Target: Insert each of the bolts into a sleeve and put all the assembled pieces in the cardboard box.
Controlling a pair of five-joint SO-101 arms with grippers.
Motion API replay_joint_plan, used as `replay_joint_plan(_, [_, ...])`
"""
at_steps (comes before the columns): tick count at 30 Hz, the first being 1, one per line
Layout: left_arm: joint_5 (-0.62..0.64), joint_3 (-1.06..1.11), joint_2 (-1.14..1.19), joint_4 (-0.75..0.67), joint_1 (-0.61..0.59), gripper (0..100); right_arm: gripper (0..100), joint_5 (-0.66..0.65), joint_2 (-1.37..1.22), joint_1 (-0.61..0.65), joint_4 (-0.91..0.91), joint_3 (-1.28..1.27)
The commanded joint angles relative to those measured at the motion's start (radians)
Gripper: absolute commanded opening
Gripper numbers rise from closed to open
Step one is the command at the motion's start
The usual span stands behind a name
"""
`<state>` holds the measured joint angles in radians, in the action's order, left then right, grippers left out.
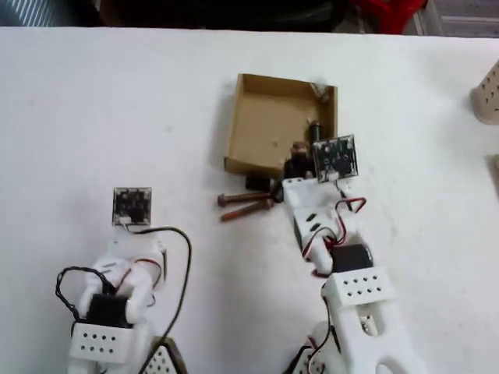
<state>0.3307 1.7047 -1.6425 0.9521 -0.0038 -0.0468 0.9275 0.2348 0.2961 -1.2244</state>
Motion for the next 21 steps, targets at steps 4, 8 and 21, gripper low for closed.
replay_joint_plan(4, [0.002, -0.006, -0.013, -0.005, 0.005, 3, 1.6, -0.008, -0.102, -0.002, 0.074, 0.232])
replay_joint_plan(8, [0.002, -0.005, -0.013, -0.003, 0.005, 3, 1.6, -0.006, -0.326, -0.022, 0.213, 0.439])
replay_joint_plan(21, [0.0, -0.005, -0.013, -0.003, 0.001, 3, 1.6, -0.009, -0.94, -0.102, 0.288, 0.988])
